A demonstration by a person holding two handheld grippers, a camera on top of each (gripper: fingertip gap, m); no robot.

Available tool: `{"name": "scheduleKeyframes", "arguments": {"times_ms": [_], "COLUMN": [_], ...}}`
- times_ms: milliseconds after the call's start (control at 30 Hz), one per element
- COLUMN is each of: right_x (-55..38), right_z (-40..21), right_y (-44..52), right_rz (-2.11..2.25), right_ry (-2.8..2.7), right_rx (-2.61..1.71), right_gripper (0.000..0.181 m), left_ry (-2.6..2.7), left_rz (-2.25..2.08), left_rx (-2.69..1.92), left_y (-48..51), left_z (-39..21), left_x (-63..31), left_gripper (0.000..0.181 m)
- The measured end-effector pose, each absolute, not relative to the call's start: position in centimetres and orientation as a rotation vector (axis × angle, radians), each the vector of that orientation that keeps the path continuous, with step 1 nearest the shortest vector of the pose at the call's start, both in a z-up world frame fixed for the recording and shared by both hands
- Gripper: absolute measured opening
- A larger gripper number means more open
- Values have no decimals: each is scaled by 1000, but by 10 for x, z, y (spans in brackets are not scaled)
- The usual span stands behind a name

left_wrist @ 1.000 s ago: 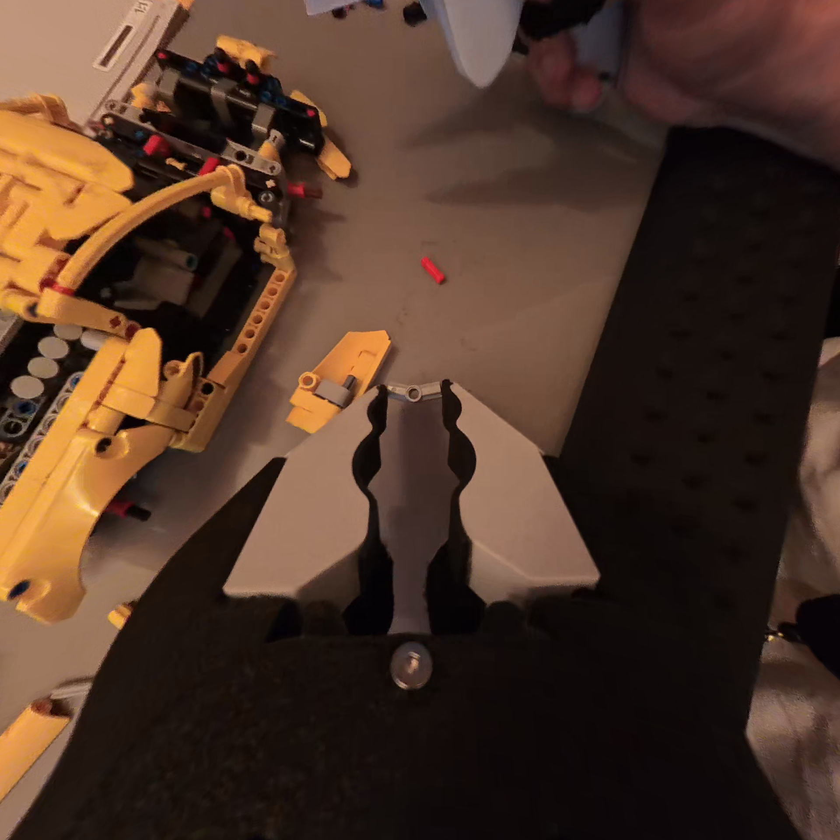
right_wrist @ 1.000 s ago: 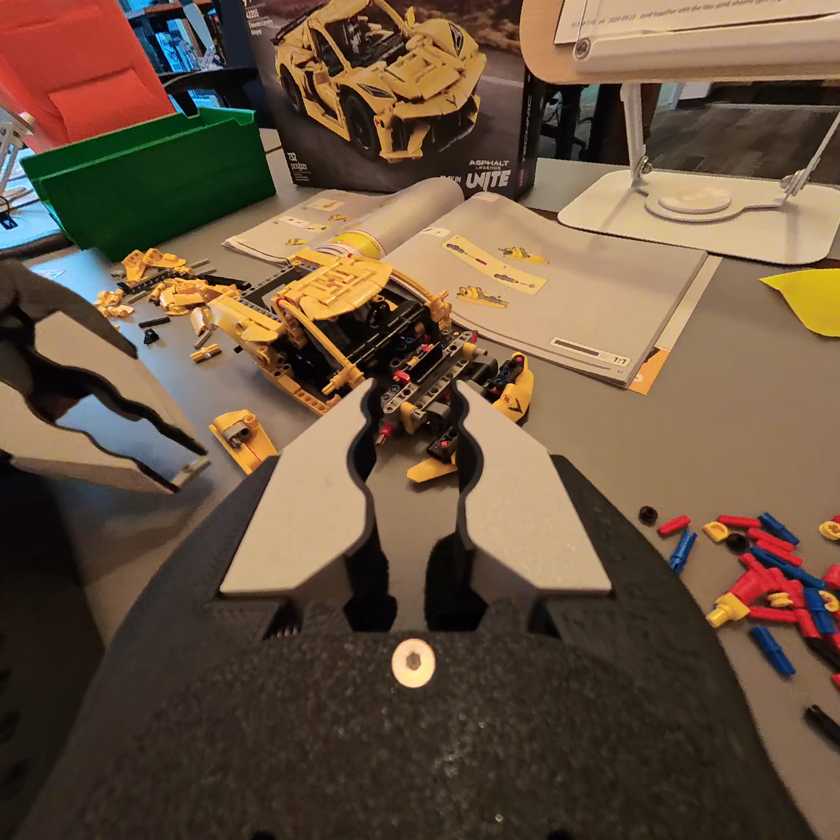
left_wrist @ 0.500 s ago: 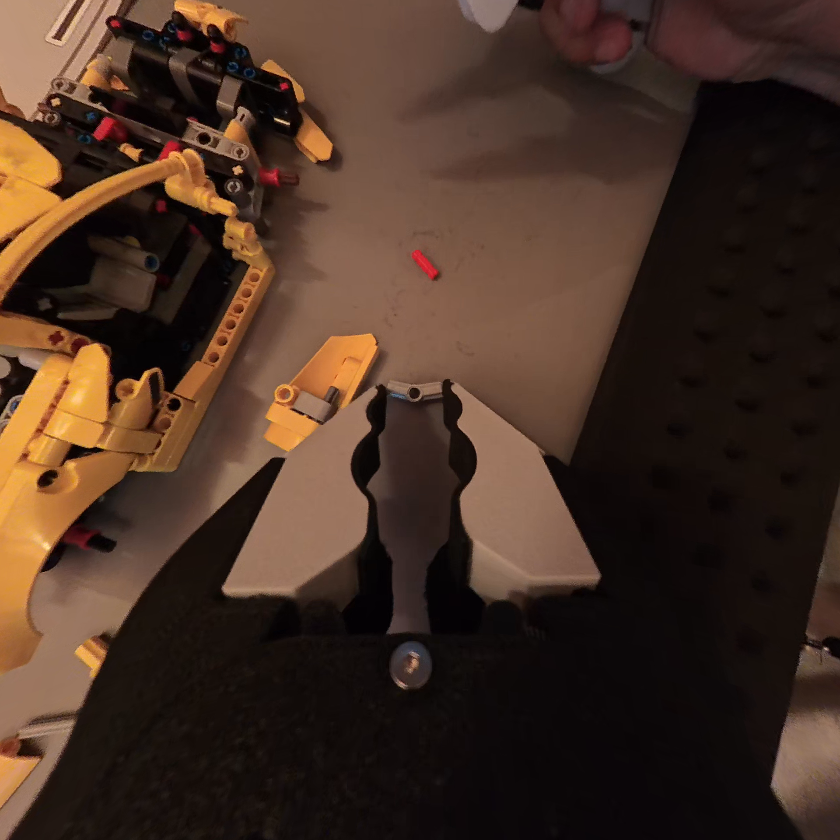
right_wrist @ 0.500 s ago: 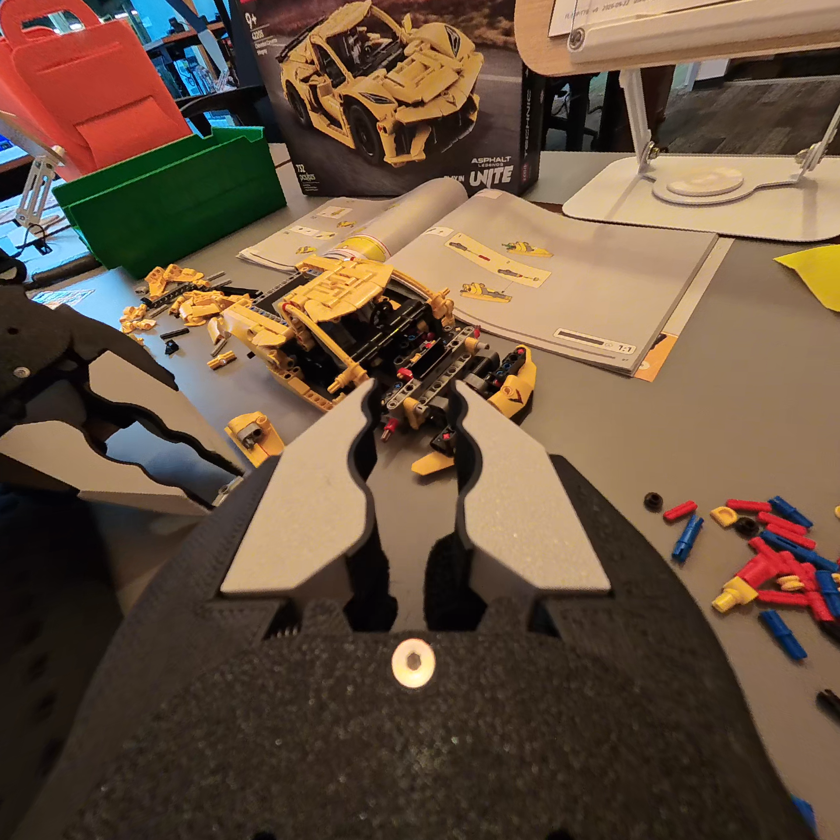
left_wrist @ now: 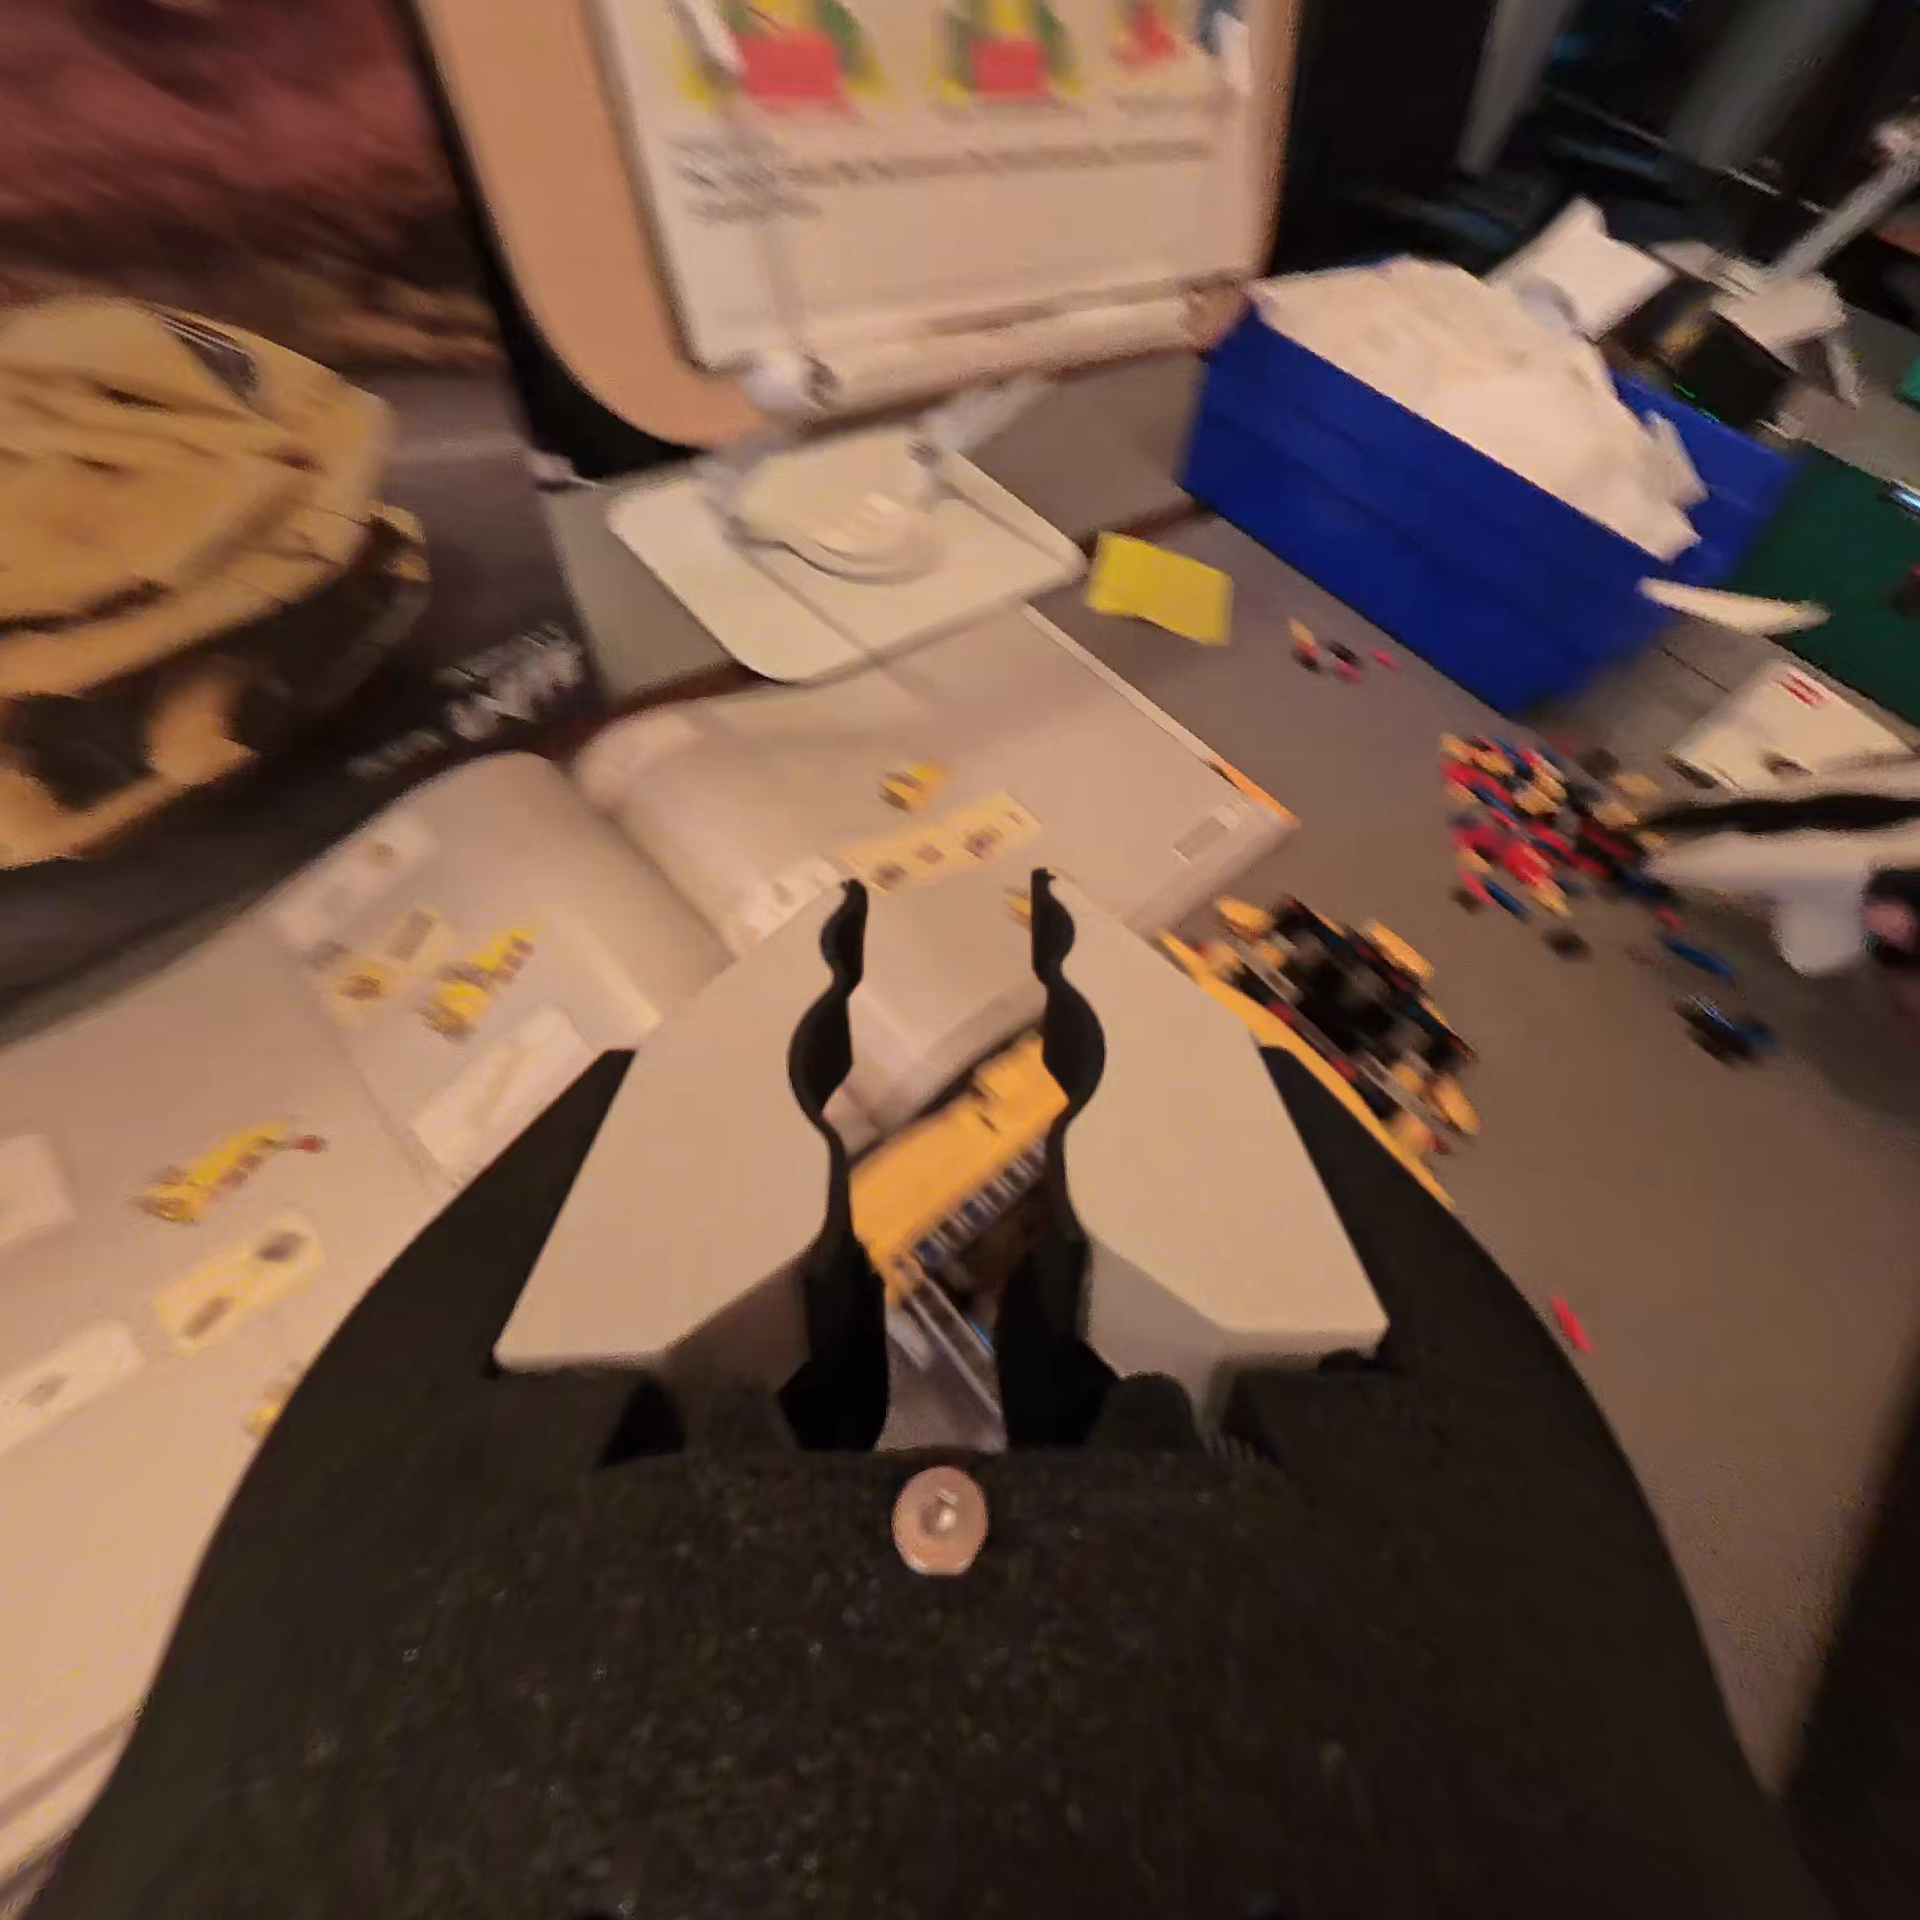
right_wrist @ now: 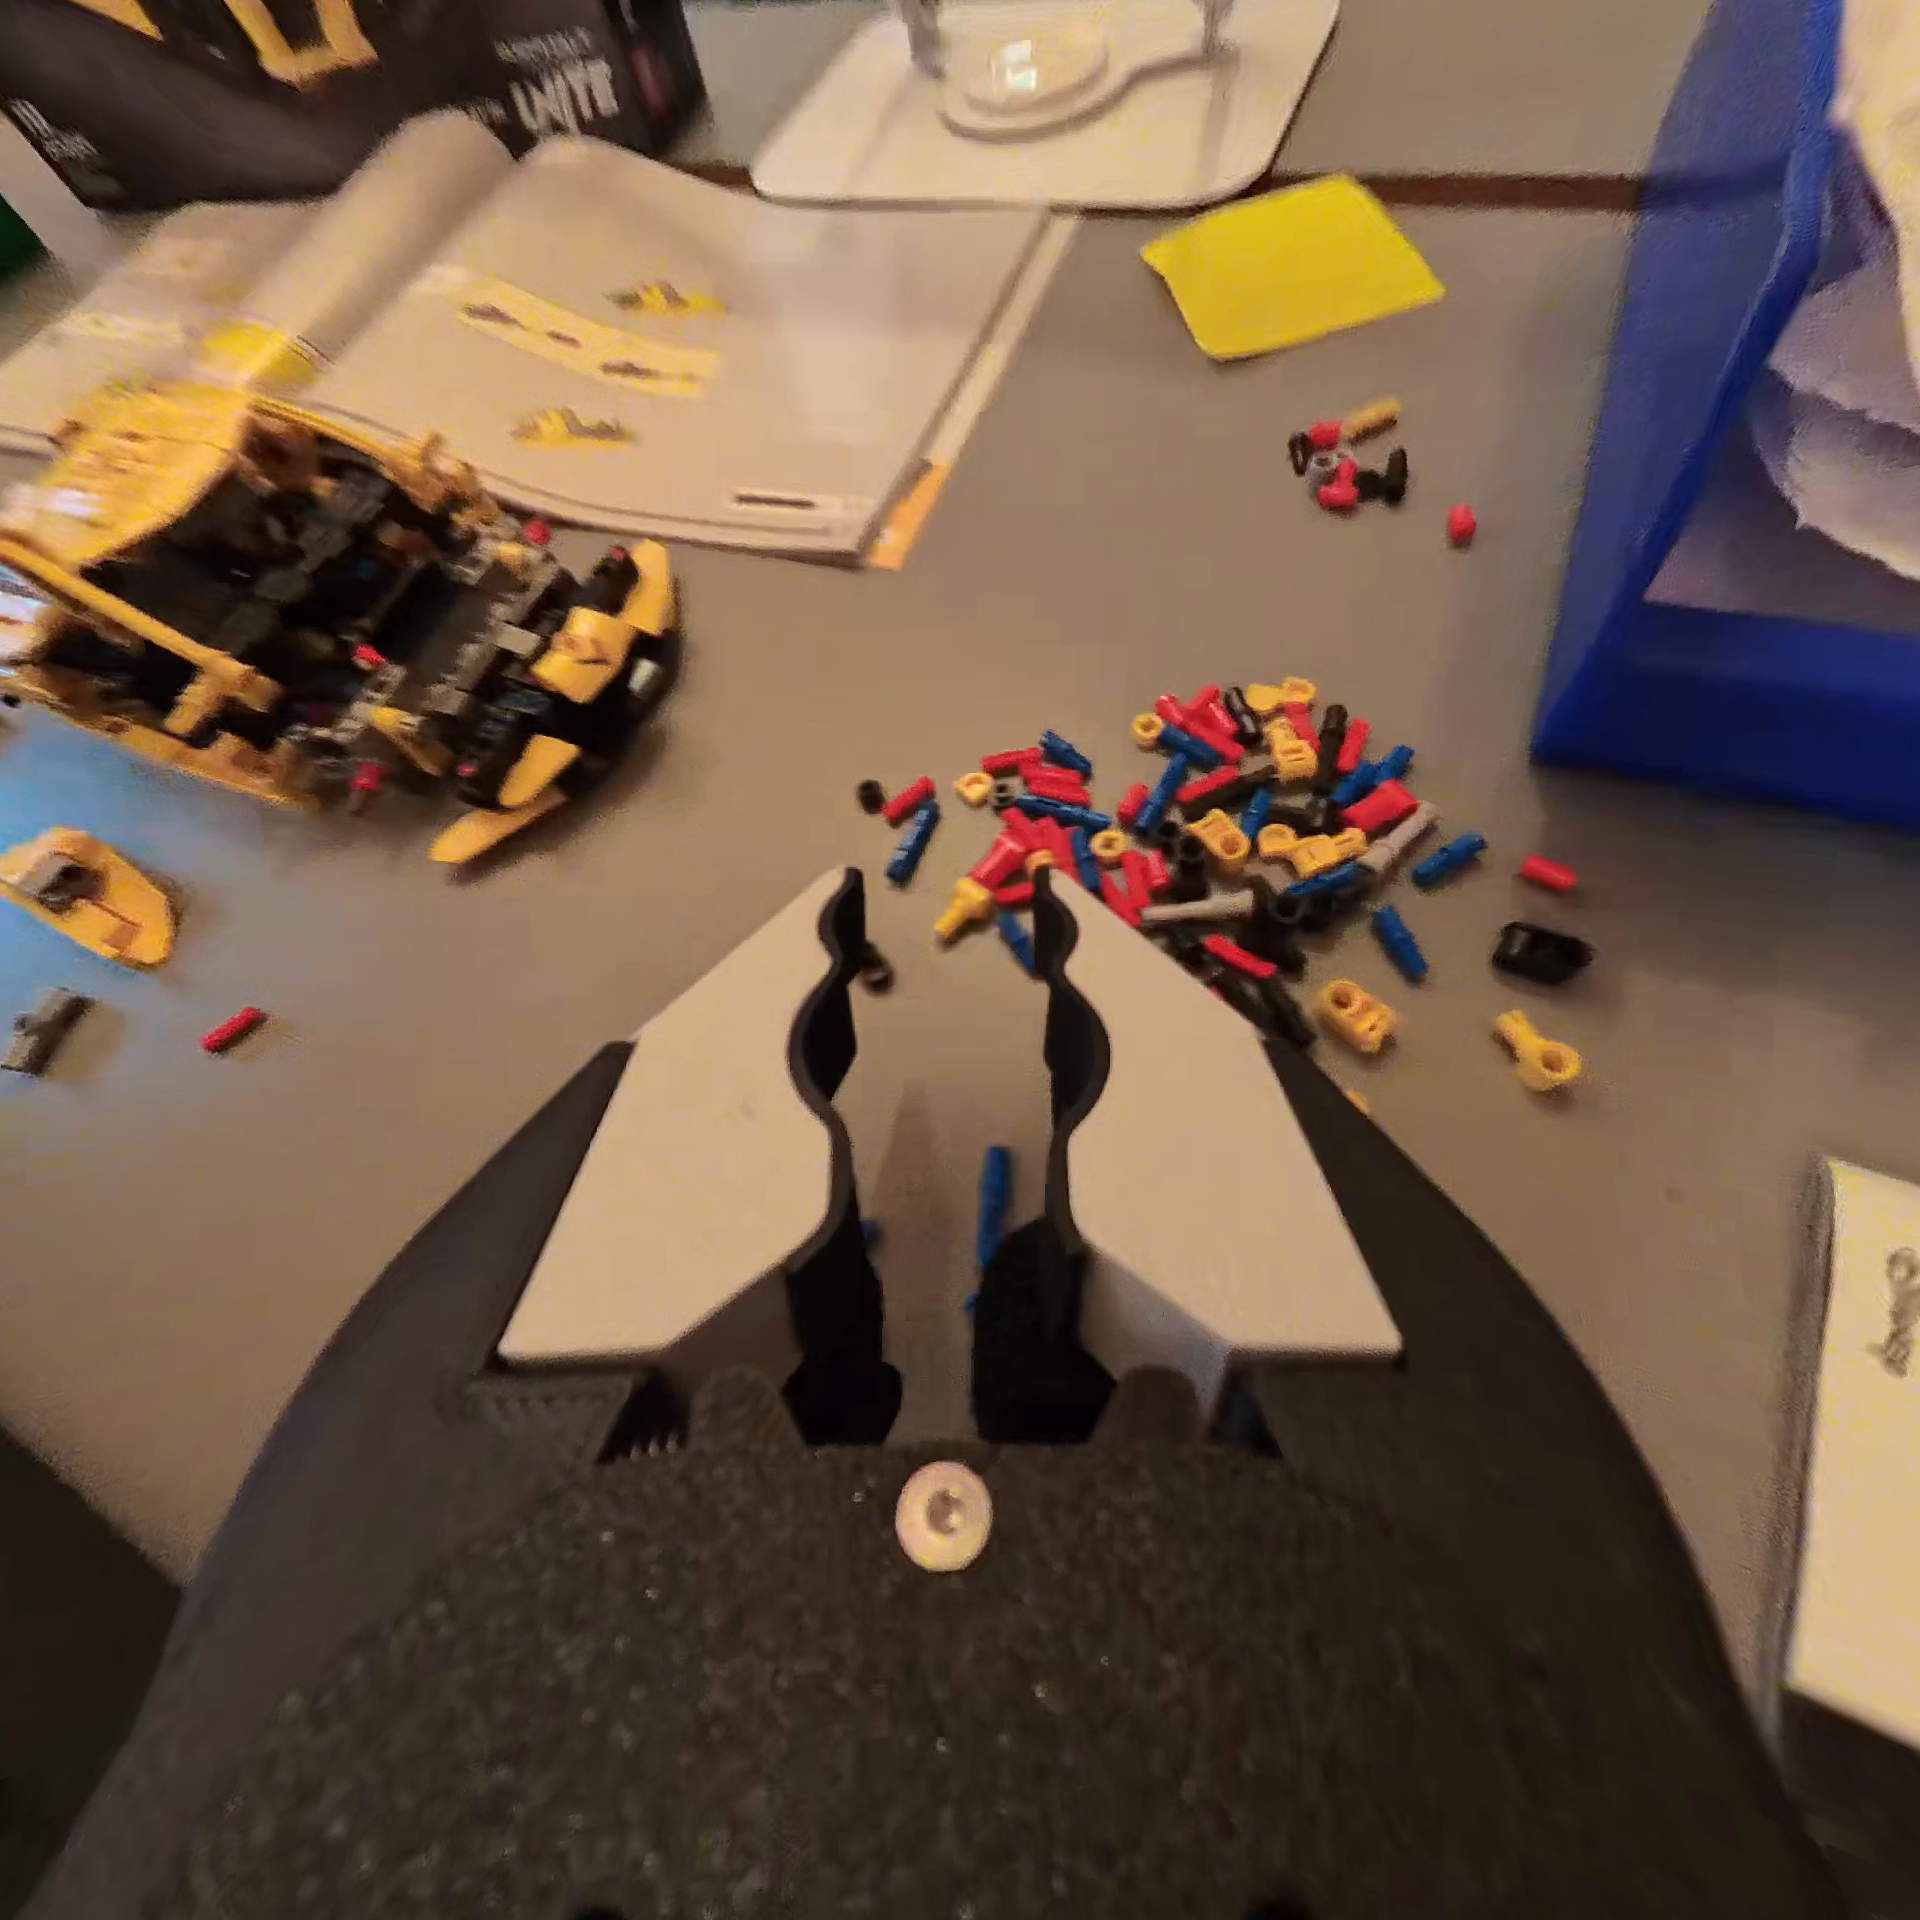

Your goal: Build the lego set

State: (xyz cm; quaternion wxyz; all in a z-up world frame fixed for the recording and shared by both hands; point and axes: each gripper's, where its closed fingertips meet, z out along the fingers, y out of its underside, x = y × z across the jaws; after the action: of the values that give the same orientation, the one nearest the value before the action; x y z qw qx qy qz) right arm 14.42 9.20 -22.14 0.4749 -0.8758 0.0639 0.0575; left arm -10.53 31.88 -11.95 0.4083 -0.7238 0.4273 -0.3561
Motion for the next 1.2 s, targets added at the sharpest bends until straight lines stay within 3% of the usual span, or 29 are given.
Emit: {"name": "scheduleKeyframes", "arguments": {"times_ms": [133, 333, 733, 1067, 1200], "right_x": [168, 174, 188, 189, 147], "right_z": [-242, -248, -263, -262, -226], "right_y": [121, 142, 150, 152, 148], "right_rz": [44, -27, -50, -80, 20], "right_ry": [60, -25, -13, -51, -187], "right_rx": [-2263, -2321, -2410, -2414, -2327], "right_gripper": [25, 12, 16, 5, 5], "left_ry": [912, 888, 1036, 1051, 1046], "left_rz": [-903, -985, -845, -843, -838], "left_rx": [-1848, -1877, -1864, -1859, -1859], "left_y": [380, 373, 367, 364, 365], "left_z": [-123, -161, -179, -179, -179], "left_x": [-91, -103, -103, -101, -102], "left_gripper": [32, 31, 31, 31, 31]}}
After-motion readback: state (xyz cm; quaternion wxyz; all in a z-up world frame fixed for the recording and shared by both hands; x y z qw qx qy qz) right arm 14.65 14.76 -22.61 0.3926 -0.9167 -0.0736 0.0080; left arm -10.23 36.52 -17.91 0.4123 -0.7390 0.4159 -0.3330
